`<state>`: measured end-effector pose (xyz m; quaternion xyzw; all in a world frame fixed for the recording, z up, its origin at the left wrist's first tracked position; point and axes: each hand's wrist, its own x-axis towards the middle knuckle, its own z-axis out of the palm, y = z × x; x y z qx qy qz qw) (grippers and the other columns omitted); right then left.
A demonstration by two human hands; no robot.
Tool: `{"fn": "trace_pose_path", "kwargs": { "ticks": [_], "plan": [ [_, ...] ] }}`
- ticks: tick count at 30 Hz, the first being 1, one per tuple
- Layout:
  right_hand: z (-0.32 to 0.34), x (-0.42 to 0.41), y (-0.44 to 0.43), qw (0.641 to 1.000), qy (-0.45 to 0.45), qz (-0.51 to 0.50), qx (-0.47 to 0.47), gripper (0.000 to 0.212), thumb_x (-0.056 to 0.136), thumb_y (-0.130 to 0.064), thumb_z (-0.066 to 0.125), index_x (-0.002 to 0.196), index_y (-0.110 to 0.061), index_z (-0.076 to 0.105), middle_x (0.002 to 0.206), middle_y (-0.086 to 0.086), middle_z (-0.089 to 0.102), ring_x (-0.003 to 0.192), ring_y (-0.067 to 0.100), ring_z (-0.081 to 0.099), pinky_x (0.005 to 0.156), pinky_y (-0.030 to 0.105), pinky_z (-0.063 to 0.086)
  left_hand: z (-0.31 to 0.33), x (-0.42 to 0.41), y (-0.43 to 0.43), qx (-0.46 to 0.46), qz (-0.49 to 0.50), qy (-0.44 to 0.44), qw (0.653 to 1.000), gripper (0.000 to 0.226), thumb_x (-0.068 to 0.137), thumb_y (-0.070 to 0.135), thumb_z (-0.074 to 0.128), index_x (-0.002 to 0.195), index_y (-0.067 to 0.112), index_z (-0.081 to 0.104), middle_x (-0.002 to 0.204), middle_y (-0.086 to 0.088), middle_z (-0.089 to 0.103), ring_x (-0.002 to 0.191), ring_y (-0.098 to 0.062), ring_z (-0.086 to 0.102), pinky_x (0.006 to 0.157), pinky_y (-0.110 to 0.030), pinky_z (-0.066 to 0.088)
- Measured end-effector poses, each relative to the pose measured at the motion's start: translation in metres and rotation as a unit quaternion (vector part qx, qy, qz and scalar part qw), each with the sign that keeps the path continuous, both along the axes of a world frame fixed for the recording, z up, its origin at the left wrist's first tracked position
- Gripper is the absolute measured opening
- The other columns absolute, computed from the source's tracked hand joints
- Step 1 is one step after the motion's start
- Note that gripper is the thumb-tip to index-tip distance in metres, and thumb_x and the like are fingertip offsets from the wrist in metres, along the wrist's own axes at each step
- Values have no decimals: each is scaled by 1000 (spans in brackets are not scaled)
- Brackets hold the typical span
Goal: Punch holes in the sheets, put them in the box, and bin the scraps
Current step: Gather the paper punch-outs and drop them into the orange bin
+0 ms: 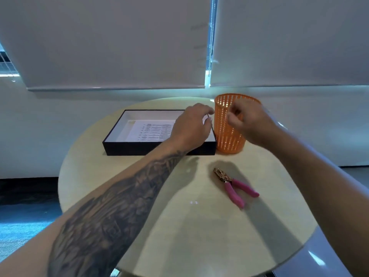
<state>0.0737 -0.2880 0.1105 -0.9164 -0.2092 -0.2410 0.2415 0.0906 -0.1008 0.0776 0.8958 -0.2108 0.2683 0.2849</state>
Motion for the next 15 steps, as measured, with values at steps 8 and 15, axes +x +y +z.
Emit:
{"fn": "trace_pose_path", "kwargs": {
  "ticks": [8, 15],
  "plan": [
    [25, 64, -23, 995, 42, -91, -9, 10, 100, -25, 55, 95, -17, 57, 90, 4, 60, 84, 24, 56, 68, 32, 35, 37, 33, -39, 47, 9, 18, 999, 25, 95, 24, 52, 114, 16, 67, 114, -2, 67, 105, -22, 60, 84, -39, 49],
    [18, 82, -36, 989, 115, -93, 4, 10, 100, -19, 59, 94, -15, 65, 86, 6, 63, 68, 13, 53, 57, 25, 35, 28, 45, -47, 83, 27, -24, 996, 25, 93, 25, 50, 103, 20, 72, 100, -1, 71, 95, -22, 59, 68, -31, 37]
  ]
}}
